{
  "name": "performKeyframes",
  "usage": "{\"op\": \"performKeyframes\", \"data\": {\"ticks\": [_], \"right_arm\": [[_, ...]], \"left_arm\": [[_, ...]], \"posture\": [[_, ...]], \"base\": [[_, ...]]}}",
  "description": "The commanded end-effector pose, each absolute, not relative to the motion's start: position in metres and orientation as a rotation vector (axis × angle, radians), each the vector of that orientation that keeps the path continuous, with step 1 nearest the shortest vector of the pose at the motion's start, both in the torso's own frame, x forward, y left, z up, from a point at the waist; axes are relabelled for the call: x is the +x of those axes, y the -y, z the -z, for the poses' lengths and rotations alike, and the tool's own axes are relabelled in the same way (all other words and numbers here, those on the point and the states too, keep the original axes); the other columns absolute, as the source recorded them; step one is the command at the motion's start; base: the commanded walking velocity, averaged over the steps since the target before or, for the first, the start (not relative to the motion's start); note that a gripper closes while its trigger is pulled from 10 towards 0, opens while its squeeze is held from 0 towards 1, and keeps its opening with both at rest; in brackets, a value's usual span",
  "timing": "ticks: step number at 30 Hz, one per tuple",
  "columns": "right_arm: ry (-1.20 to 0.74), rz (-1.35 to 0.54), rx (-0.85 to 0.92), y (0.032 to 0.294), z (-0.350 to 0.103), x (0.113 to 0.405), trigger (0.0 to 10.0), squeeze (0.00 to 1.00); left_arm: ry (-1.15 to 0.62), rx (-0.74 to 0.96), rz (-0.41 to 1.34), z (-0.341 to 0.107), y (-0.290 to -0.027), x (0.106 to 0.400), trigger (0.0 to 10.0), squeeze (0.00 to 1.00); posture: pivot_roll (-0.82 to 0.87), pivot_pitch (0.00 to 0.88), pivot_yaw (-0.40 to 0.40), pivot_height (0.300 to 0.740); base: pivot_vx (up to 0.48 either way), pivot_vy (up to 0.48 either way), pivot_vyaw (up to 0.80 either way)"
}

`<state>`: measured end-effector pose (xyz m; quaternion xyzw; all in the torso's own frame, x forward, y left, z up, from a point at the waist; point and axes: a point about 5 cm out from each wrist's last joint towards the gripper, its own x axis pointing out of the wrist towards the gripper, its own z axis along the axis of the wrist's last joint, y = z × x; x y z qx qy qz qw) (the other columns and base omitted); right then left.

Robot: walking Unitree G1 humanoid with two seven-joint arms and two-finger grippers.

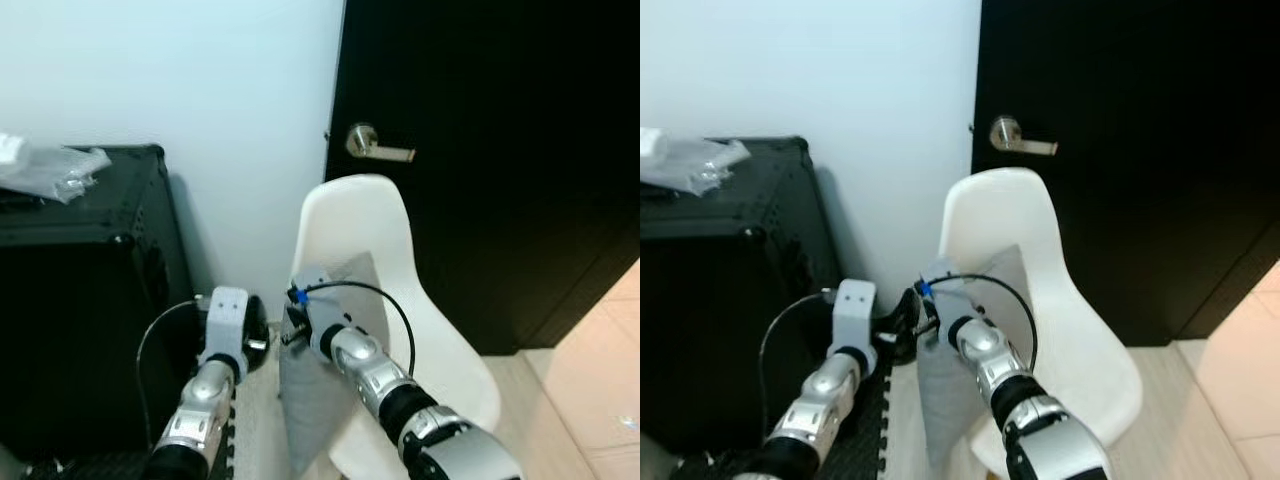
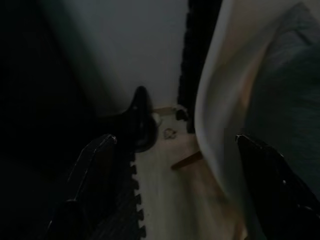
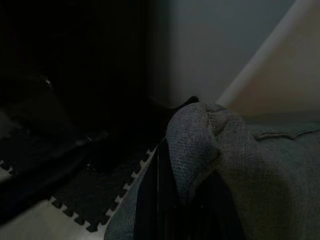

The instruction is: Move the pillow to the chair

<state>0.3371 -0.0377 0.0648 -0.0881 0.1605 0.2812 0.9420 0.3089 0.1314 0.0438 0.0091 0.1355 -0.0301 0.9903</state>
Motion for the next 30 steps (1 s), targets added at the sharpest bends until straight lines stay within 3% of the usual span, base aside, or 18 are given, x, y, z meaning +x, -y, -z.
{"op": "performKeyframes", "data": {"ticks": [1,10,15,22,30], "right_arm": [[-0.325,-0.558,-0.194,0.038,-0.065,0.338,10.0,0.0],[-0.298,-0.552,-0.242,0.026,-0.065,0.334,10.0,0.0],[-0.332,-0.521,-0.15,0.017,-0.065,0.333,10.0,0.0],[-0.224,-0.271,-0.187,0.033,-0.093,0.356,10.0,0.0],[-0.119,-0.262,-0.206,0.029,-0.118,0.367,10.0,0.0]], "left_arm": [[-0.296,-0.013,0.06,-0.04,-0.126,0.307,10.0,0.0],[-0.291,-0.01,0.06,-0.041,-0.127,0.307,10.0,0.0],[-0.292,-0.014,0.051,-0.041,-0.127,0.305,10.0,0.0],[-0.292,-0.019,0.05,-0.04,-0.125,0.3,10.0,0.0],[-0.291,-0.024,0.043,-0.04,-0.126,0.298,10.0,0.0]], "posture": [[0.05,0.0,-0.058,0.74],[0.07,0.01,-0.065,0.74],[0.08,0.023,-0.072,0.74],[0.1,0.039,-0.091,0.74],[0.12,0.039,-0.104,0.74]], "base": [[0.0,0.0,0.0],[0.0,0.0,0.0],[0.0,0.0,0.0],[0.0,0.0,0.0],[0.0,0.0,0.0]]}}
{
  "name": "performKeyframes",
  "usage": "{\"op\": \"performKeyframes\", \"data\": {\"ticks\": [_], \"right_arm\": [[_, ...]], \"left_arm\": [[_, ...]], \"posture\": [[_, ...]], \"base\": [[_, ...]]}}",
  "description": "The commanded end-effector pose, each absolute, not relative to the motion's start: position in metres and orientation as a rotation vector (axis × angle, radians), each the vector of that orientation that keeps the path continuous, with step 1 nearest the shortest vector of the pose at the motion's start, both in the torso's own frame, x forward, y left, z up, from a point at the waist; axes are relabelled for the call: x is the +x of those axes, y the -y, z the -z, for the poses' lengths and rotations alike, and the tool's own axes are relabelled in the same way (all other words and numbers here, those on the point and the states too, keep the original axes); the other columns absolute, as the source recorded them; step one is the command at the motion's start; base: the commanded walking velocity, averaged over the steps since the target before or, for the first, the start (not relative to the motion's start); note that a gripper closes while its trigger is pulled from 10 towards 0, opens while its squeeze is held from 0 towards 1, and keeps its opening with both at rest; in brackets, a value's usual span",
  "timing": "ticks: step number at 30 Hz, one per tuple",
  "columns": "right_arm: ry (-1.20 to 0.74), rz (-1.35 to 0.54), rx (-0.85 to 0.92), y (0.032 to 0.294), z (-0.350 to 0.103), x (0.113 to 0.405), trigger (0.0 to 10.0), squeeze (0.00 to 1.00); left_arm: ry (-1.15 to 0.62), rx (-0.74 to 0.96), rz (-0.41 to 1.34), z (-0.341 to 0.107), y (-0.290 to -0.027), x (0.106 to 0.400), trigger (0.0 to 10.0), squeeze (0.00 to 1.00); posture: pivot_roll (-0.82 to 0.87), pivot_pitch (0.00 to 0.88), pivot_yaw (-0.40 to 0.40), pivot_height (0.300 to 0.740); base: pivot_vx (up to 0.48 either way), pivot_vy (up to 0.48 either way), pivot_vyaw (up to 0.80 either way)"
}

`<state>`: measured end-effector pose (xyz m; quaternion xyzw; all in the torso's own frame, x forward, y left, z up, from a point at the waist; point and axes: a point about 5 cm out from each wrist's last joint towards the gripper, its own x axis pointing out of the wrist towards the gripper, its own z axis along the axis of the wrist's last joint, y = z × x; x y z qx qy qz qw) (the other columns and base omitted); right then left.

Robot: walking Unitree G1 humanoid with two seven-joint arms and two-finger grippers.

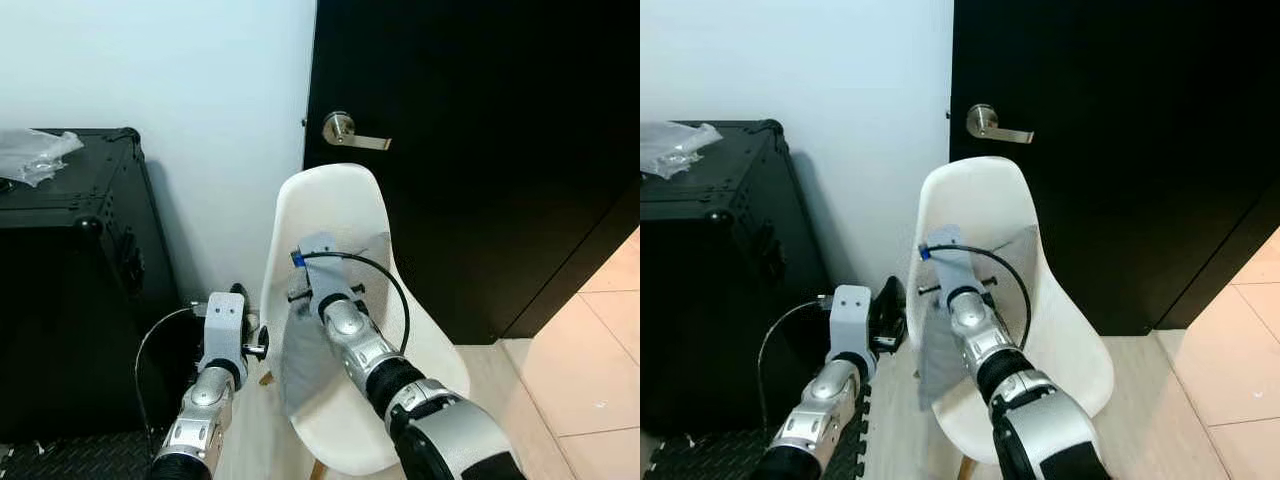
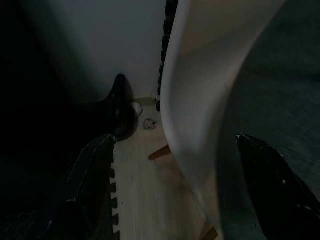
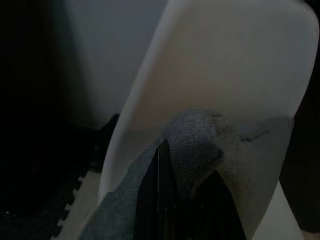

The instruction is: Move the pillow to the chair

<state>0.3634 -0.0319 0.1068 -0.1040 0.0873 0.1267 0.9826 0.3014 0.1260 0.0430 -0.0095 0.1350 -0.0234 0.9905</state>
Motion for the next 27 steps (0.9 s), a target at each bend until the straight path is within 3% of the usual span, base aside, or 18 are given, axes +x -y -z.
{"op": "performKeyframes", "data": {"ticks": [1,7,12,16,27], "right_arm": [[-0.127,-0.298,-0.213,0.023,-0.116,0.365,10.0,0.0],[-0.272,-0.481,-0.266,-0.008,-0.078,0.333,10.0,0.0],[-0.337,-0.474,-0.261,-0.009,-0.064,0.324,10.0,0.0],[-0.343,-0.518,-0.2,-0.003,-0.065,0.327,10.0,0.0],[-0.418,-0.335,-0.002,0.039,-0.07,0.348,10.0,0.0]], "left_arm": [[-0.29,-0.025,0.042,-0.04,-0.126,0.298,10.0,0.0],[-0.292,-0.024,0.032,-0.04,-0.127,0.295,10.0,0.0],[-0.294,-0.023,0.021,-0.039,-0.13,0.291,10.0,0.0],[-0.297,-0.022,0.009,-0.038,-0.133,0.286,10.0,0.0],[-0.283,-0.011,0.012,-0.044,-0.134,0.287,10.0,0.0]], "posture": [[0.12,0.04,-0.106,0.74],[0.15,0.048,-0.117,0.74],[0.17,0.055,-0.12,0.74],[0.17,0.065,-0.121,0.74],[0.16,0.075,-0.113,0.705]], "base": [[0.0,0.0,0.0],[0.0,0.0,0.0],[0.0,0.0,0.0],[0.0,0.0,0.0],[0.0,0.0,0.0]]}}
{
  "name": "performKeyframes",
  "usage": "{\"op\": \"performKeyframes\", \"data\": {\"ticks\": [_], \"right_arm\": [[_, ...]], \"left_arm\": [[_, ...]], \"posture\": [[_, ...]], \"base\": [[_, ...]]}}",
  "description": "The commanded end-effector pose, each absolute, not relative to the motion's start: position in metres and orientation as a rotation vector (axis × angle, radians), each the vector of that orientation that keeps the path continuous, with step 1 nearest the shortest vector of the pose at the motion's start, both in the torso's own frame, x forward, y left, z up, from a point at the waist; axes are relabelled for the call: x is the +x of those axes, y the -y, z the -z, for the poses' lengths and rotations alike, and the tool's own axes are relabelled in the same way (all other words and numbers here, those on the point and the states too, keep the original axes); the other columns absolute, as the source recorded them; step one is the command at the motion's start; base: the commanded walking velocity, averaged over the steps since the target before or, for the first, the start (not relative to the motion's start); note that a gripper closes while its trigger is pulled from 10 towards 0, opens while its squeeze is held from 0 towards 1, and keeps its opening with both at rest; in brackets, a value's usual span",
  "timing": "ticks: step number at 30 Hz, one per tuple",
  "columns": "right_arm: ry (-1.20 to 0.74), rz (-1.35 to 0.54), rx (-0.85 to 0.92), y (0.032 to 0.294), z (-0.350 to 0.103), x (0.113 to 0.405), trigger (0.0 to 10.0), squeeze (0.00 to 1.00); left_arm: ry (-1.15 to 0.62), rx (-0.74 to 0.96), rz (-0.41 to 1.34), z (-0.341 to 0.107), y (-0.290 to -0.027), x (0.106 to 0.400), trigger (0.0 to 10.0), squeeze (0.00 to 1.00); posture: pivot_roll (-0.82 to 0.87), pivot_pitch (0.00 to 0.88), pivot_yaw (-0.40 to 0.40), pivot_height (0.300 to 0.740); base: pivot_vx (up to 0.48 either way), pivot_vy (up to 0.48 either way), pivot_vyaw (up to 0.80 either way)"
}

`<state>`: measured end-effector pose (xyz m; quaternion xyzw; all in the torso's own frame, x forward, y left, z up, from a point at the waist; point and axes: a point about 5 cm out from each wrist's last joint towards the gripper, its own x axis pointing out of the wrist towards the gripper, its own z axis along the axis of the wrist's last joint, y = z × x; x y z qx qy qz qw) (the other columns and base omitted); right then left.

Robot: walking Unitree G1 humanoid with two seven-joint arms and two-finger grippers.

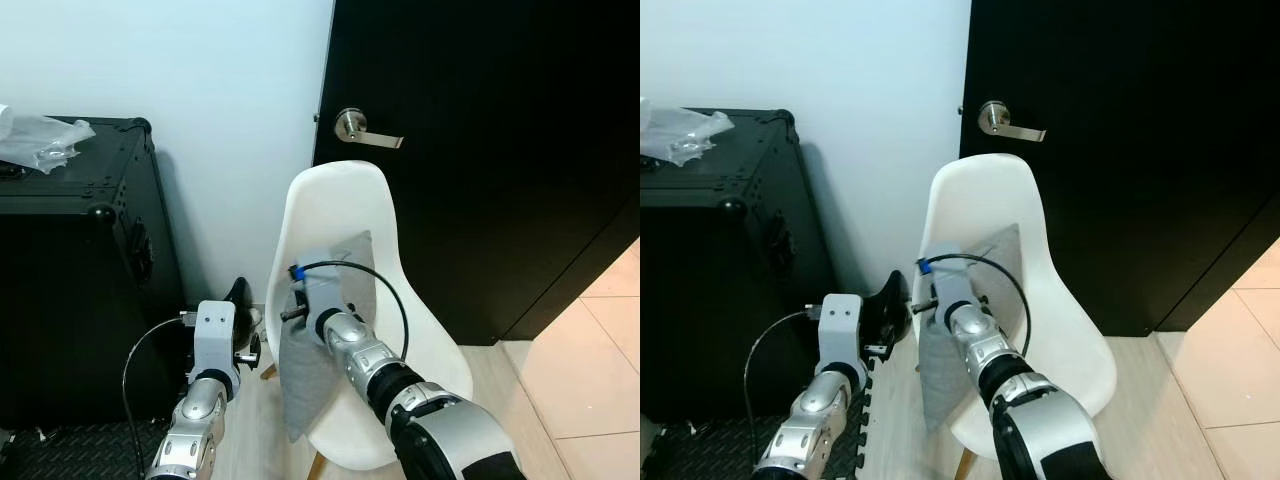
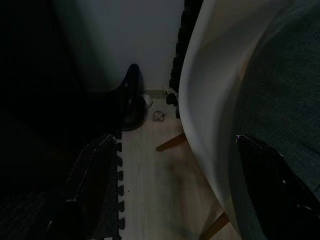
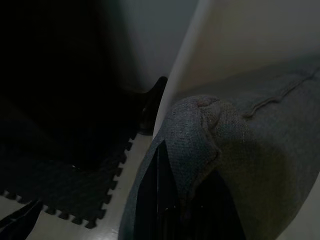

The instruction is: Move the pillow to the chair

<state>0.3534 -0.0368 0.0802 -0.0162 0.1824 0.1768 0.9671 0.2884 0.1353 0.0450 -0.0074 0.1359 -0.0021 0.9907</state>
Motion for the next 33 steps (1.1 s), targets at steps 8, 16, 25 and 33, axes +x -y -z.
{"op": "performKeyframes", "data": {"ticks": [8,16,25,33], "right_arm": [[-0.422,-0.228,0.009,0.065,-0.066,0.352,10.0,0.0],[-0.439,-0.109,-0.037,0.094,-0.06,0.353,10.0,0.0],[-0.429,-0.163,-0.112,0.087,-0.056,0.349,10.0,0.0],[-0.418,-0.275,-0.17,0.069,-0.053,0.343,10.0,0.0]], "left_arm": [[-0.243,0.044,-0.018,-0.057,-0.15,0.291,10.0,0.0],[-0.242,0.049,-0.024,-0.058,-0.152,0.29,10.0,0.0],[-0.251,0.039,-0.009,-0.057,-0.145,0.288,10.0,0.0],[-0.255,0.031,-0.007,-0.056,-0.142,0.286,10.0,0.0]], "posture": [[0.16,0.082,-0.105,0.665],[0.15,0.086,-0.104,0.64],[0.14,0.096,-0.113,0.6],[0.13,0.101,-0.117,0.577]], "base": [[0.0,0.0,0.0],[0.0,0.0,0.0],[0.0,0.0,0.0],[0.0,0.0,0.0]]}}
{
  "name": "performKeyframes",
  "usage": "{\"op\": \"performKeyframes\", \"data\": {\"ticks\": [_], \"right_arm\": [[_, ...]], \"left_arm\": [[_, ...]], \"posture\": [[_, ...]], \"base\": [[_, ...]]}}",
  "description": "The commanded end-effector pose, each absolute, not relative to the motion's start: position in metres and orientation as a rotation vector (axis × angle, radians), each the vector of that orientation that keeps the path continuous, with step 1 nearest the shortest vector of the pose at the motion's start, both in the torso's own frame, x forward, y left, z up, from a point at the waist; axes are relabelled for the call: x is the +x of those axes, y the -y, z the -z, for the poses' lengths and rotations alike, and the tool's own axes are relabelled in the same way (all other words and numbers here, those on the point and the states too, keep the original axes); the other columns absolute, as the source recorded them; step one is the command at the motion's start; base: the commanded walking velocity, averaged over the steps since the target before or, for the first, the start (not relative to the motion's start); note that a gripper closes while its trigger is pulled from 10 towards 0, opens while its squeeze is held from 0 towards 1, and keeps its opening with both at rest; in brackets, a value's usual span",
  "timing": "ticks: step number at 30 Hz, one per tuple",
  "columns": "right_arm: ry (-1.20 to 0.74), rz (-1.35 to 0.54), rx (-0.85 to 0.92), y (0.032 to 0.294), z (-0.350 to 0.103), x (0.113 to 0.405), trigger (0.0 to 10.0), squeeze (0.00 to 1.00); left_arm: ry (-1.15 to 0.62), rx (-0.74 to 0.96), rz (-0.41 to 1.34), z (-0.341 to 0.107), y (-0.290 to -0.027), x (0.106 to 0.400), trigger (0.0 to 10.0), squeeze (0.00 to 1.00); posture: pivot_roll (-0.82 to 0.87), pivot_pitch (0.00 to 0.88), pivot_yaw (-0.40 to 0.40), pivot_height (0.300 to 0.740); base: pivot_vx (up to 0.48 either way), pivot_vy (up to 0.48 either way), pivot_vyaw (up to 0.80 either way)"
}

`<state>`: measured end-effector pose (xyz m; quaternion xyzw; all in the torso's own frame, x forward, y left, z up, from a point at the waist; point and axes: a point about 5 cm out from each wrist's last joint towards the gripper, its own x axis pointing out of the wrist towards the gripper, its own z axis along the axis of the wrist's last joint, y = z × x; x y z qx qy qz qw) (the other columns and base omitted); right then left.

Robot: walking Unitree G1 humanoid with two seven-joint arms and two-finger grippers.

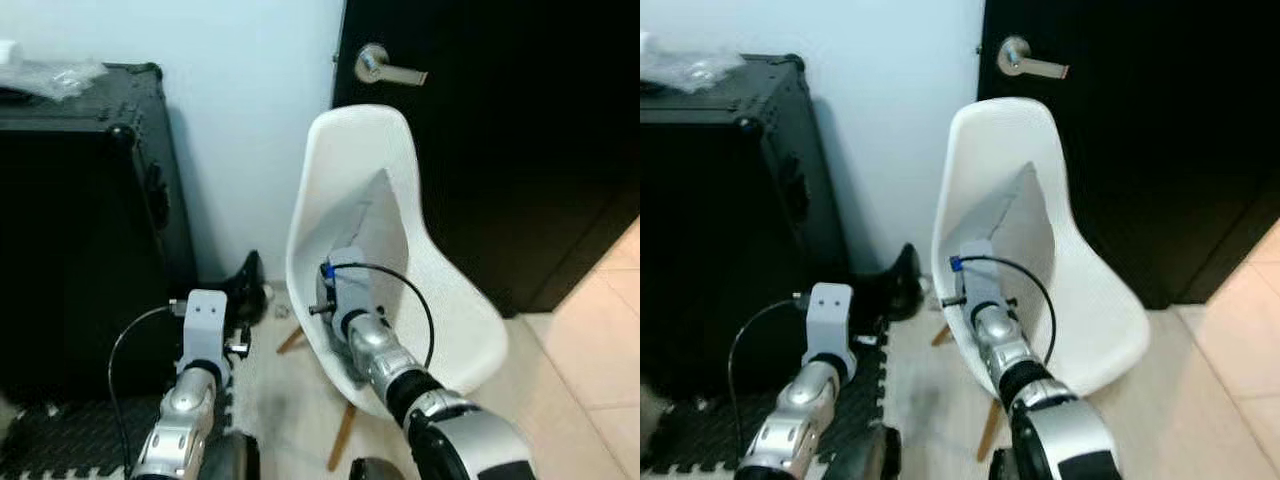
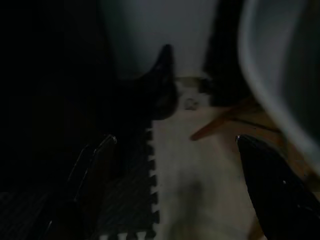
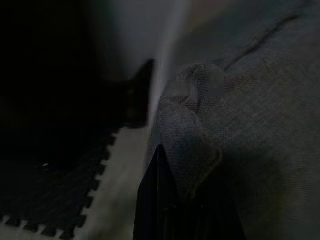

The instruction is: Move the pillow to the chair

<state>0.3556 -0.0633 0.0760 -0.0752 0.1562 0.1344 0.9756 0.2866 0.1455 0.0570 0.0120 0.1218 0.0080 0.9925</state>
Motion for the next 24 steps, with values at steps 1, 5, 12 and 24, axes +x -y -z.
{"op": "performKeyframes", "data": {"ticks": [1,5,12,24], "right_arm": [[-0.414,-0.305,-0.207,0.065,-0.053,0.342,10.0,0.0],[-0.415,-0.304,-0.258,0.067,-0.052,0.341,10.0,0.0],[-0.418,-0.231,-0.247,0.081,-0.054,0.346,10.0,0.0],[-0.51,-0.388,-0.293,0.074,-0.045,0.339,10.0,0.0]], "left_arm": [[-0.257,0.029,-0.006,-0.056,-0.141,0.286,10.0,0.0],[-0.26,0.024,-0.001,-0.055,-0.139,0.285,10.0,0.0],[-0.263,0.02,0.004,-0.055,-0.136,0.284,10.0,0.0],[-0.273,0.018,0.021,-0.052,-0.131,0.282,10.0,0.0]], "posture": [[0.13,0.102,-0.119,0.577],[0.13,0.104,-0.122,0.577],[0.13,0.107,-0.123,0.577],[0.12,0.109,-0.129,0.577]], "base": [[0.0,0.0,0.0],[0.0,0.0,0.0],[0.0,0.0,0.0],[0.0,0.0,0.0]]}}
